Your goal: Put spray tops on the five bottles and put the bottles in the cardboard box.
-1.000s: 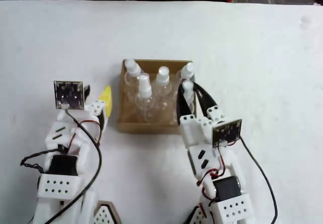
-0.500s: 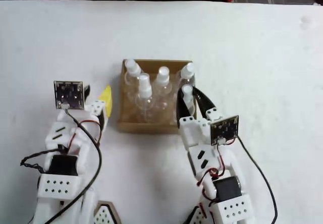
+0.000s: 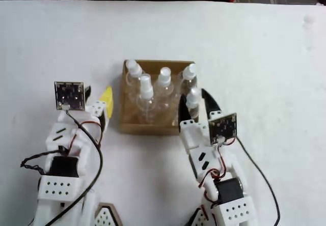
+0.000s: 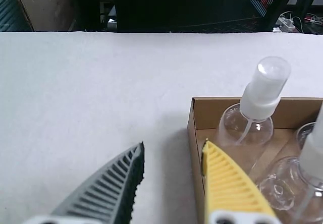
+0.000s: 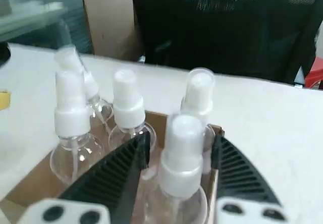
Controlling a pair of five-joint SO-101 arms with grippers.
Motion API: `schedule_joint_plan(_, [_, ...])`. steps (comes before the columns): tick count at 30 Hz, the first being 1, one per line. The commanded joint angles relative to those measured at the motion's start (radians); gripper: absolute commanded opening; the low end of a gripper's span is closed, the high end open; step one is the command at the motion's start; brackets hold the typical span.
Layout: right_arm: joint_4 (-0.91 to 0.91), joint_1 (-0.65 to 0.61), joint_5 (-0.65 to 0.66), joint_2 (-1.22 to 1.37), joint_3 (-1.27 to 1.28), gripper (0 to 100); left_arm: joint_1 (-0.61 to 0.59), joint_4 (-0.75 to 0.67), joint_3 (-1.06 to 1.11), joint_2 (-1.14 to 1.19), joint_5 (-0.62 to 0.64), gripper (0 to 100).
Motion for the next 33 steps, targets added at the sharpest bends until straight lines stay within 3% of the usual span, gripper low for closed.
schedule_joint_plan(1, [-0.002, -0.007, 0.002, -0.007, 0.005, 15.9, 0.004, -0.026, -0.008, -0.021, -0.014, 18])
schedule_joint_plan(6, [-0.047, -0.007, 0.002, -0.007, -0.003, 9.3, 0.004, -0.026, -0.008, -0.021, -0.014, 18])
schedule_joint_plan(22, [-0.087, -0.007, 0.002, -0.005, -0.023, 8.7, 0.004, -0.026, -0.009, -0.021, -0.014, 18])
schedule_joint_plan(26, [-0.091, -0.007, 0.002, -0.005, -0.023, 0.8, 0.004, -0.025, -0.009, -0.021, -0.014, 18])
schedule_joint_plan(33, [-0.091, -0.004, 0.003, 0.001, -0.023, 1.6, 0.004, -0.025, -0.009, -0.021, -0.014, 18])
